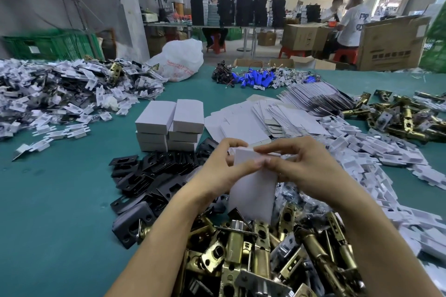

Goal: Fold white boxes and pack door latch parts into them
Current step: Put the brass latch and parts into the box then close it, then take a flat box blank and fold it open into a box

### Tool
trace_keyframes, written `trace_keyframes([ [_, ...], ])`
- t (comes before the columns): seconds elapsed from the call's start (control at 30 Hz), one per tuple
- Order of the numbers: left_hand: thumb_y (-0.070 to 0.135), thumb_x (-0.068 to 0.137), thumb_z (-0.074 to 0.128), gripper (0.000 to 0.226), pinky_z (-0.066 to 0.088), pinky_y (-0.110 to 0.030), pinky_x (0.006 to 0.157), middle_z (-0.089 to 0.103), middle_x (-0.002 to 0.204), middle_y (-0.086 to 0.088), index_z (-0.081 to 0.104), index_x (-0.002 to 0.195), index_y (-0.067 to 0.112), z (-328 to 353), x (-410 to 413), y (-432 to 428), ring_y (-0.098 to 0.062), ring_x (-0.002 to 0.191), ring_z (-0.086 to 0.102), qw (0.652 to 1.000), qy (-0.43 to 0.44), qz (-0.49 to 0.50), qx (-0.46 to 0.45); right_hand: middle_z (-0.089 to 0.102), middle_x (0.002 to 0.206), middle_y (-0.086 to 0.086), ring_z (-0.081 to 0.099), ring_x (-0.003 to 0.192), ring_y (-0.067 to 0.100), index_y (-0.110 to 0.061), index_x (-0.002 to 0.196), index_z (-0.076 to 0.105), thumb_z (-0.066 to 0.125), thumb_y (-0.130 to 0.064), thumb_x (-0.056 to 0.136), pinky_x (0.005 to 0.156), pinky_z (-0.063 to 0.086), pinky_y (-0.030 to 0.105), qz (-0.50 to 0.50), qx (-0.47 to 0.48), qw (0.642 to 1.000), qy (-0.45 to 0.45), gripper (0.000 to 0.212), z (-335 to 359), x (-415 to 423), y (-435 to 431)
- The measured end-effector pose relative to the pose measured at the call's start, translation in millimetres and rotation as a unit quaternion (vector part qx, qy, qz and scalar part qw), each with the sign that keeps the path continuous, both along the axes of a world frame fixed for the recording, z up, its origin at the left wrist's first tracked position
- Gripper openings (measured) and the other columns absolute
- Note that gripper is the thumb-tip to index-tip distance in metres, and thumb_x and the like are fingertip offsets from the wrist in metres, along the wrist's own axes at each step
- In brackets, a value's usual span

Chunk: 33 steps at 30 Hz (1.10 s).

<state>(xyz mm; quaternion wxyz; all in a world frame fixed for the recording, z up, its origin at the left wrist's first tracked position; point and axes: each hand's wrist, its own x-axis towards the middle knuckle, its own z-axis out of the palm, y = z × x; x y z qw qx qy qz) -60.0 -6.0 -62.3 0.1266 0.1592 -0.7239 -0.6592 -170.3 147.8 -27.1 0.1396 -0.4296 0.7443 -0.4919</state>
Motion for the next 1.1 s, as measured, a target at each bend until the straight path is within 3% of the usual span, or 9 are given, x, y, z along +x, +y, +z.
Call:
trace_keyframes([
  [0.07, 0.060, 0.060, 0.079, 0.071, 0.057, -0.037, 0.088, 0.070, 0.117, 0.000, 0.055, 0.122, 0.034, 0.1, 0.4, 1.4, -0.015, 0.105, 0.069, 1.000, -0.009, -0.012, -0.027, 0.074, 0.100, 0.005, 0.072, 0.086, 0.028, -0.023, 0.101, 0.077, 0.069, -0.010, 0.089, 0.073, 0.062, 0.044, -0.033, -0.067, 0.996, -0.041, 0.019, 3.9, 1.2, 0.8],
  [0.27, 0.045, 0.076, 0.077, 0.049, 0.057, -0.034, 0.053, 0.070, 0.097, -0.002, 0.063, 0.116, 0.020, 17.1, 4.8, 3.9, -0.017, 0.078, 0.074, 0.999, 0.030, -0.009, -0.025, 0.073, 0.098, 0.010, 0.072, 0.090, 0.024, -0.023, 0.097, 0.074, 0.067, -0.007, 0.090, 0.066, 0.061, 0.032, -0.074, -0.205, 0.967, -0.129, 0.018, 12.7, 2.1, 3.6],
  [0.4, 0.040, 0.084, 0.080, 0.036, 0.059, -0.031, 0.055, 0.071, 0.100, -0.007, 0.063, 0.107, 0.018, 29.2, 1.1, 2.2, -0.019, 0.076, 0.075, 0.993, 0.040, 0.103, -0.043, 0.062, 0.116, -0.005, 0.072, 0.087, 0.020, -0.038, 0.120, 0.062, 0.070, -0.020, 0.090, 0.074, 0.062, 0.037, -0.098, -0.108, 0.987, -0.073, 0.037, 9.9, -0.3, 4.0],
  [0.47, 0.035, 0.089, 0.075, 0.030, 0.062, -0.037, 0.064, 0.071, 0.104, -0.010, 0.061, 0.107, 0.016, 38.5, -6.3, -11.7, -0.024, 0.081, 0.074, 0.981, 0.042, 0.190, 0.016, 0.061, 0.116, -0.011, 0.071, 0.089, 0.016, -0.048, 0.124, 0.056, 0.071, -0.030, 0.089, 0.080, 0.061, 0.042, -0.078, -0.041, 0.994, -0.057, 0.042, 8.7, -1.7, 6.7],
  [0.57, 0.015, 0.096, 0.066, 0.013, 0.061, -0.035, 0.051, 0.068, 0.094, -0.019, 0.058, 0.100, 0.005, 59.3, -15.9, -44.6, -0.032, 0.071, 0.070, 0.953, 0.057, 0.250, 0.163, 0.065, 0.113, -0.009, 0.070, 0.092, 0.014, -0.049, 0.117, 0.060, 0.070, -0.039, 0.087, 0.087, 0.058, 0.045, -0.036, 0.010, 0.998, -0.053, 0.033, 7.2, -1.9, 10.1],
  [0.7, 0.004, 0.096, 0.064, 0.009, 0.059, -0.031, 0.048, 0.062, 0.093, -0.018, 0.058, 0.097, -0.002, 71.7, -19.8, -87.7, -0.030, 0.078, 0.066, 0.923, 0.072, 0.307, 0.219, 0.067, 0.109, -0.013, 0.069, 0.093, 0.009, -0.046, 0.116, 0.061, 0.068, -0.040, 0.088, 0.091, 0.056, 0.045, -0.019, 0.042, 0.998, -0.035, 0.030, 8.2, -0.3, 11.4],
  [0.8, 0.012, 0.088, 0.078, 0.023, 0.058, -0.026, 0.048, 0.064, 0.099, -0.013, 0.060, 0.096, 0.000, 63.7, -18.3, -114.3, -0.024, 0.079, 0.067, 0.882, 0.111, 0.408, 0.209, 0.067, 0.108, -0.014, 0.068, 0.091, 0.005, -0.047, 0.115, 0.060, 0.067, -0.040, 0.089, 0.091, 0.056, 0.042, -0.014, 0.063, 0.997, -0.029, 0.028, 9.1, 0.9, 11.6],
  [0.93, 0.031, 0.077, 0.089, 0.048, 0.055, -0.024, 0.045, 0.067, 0.099, -0.013, 0.061, 0.102, 0.001, 38.3, -10.6, -136.5, -0.019, 0.062, 0.068, 0.836, 0.089, 0.515, 0.170, 0.066, 0.107, -0.014, 0.065, 0.097, 0.005, -0.043, 0.117, 0.060, 0.065, -0.039, 0.089, 0.096, 0.053, 0.041, -0.015, 0.078, 0.997, -0.018, 0.028, 10.5, 2.7, 11.4],
  [1.1, 0.046, 0.074, 0.088, 0.044, 0.048, -0.020, 0.037, 0.066, 0.088, -0.009, 0.056, 0.080, 0.016, 17.9, -5.6, -144.4, -0.012, 0.043, 0.061, 0.784, 0.084, 0.598, 0.144, 0.067, 0.105, -0.013, 0.066, 0.091, 0.003, -0.037, 0.120, 0.062, 0.065, -0.037, 0.091, 0.089, 0.056, 0.036, -0.024, 0.099, 0.995, -0.009, 0.029, 8.8, 1.6, 11.0],
])
